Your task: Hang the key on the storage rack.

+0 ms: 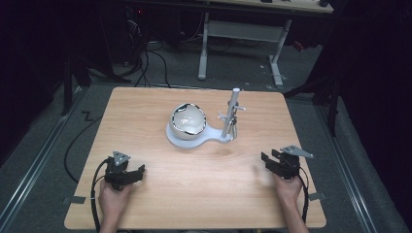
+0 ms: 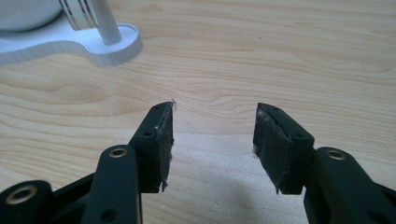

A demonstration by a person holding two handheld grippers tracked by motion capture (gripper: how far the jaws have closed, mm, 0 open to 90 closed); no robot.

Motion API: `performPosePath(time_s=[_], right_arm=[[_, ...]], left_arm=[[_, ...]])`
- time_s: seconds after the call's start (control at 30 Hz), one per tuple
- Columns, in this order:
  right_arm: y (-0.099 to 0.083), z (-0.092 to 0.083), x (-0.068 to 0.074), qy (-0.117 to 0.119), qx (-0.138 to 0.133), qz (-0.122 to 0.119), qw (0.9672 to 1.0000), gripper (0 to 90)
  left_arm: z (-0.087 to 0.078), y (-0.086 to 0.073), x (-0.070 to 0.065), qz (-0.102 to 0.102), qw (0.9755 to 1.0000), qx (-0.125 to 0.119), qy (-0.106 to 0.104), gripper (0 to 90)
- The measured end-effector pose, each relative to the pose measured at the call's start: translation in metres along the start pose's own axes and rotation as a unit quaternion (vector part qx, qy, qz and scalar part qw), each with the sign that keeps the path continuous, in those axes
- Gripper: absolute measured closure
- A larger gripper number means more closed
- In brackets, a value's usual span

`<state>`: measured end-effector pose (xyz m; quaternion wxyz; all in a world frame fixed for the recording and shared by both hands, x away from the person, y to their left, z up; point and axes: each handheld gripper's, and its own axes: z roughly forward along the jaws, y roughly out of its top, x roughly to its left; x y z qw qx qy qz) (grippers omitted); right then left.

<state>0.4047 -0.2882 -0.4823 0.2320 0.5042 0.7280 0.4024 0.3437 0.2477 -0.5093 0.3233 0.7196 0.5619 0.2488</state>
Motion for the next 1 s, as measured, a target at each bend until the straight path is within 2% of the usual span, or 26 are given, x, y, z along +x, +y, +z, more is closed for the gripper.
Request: performPosePath(time_s=[0.13, 0.4, 0.57, 0.67, 0.7, 1.0], right_arm=[[-0.004, 0.005, -0.001, -0.012, 0.009, -0.005, 0.9999, 47.0], [-0.014, 0.008, -0.007, -0.023, 0.024, 0.003, 0.9994, 45.9], [-0.015, 0.013, -0.007, -0.036, 0.063, -0.005, 0.9974, 40.1], [-0.015, 0.013, -0.004, -0.042, 0.067, -0.024, 0.9966, 38.9], [-0.016, 0.013, -0.004, -0.039, 0.068, -0.022, 0.9967, 36.6], [-0.016, 0.013, -0.003, -0.041, 0.068, -0.024, 0.9966, 35.6]], left_arm=[[0.0, 0.0, 0.0, 0.0, 1.0, 0.0, 0.0, 23.5], [0.0, 0.0, 0.0, 0.0, 1.0, 0.0, 0.0, 23.5], [0.0, 0.0, 0.0, 0.0, 1.0, 0.0, 0.0, 23.5], [0.0, 0.0, 0.0, 0.0, 1.0, 0.0, 0.0, 23.6], [0.0, 0.0, 0.0, 0.0, 1.0, 0.0, 0.0, 23.5], [0.0, 0.0, 0.0, 0.0, 1.0, 0.0, 0.0, 23.6]])
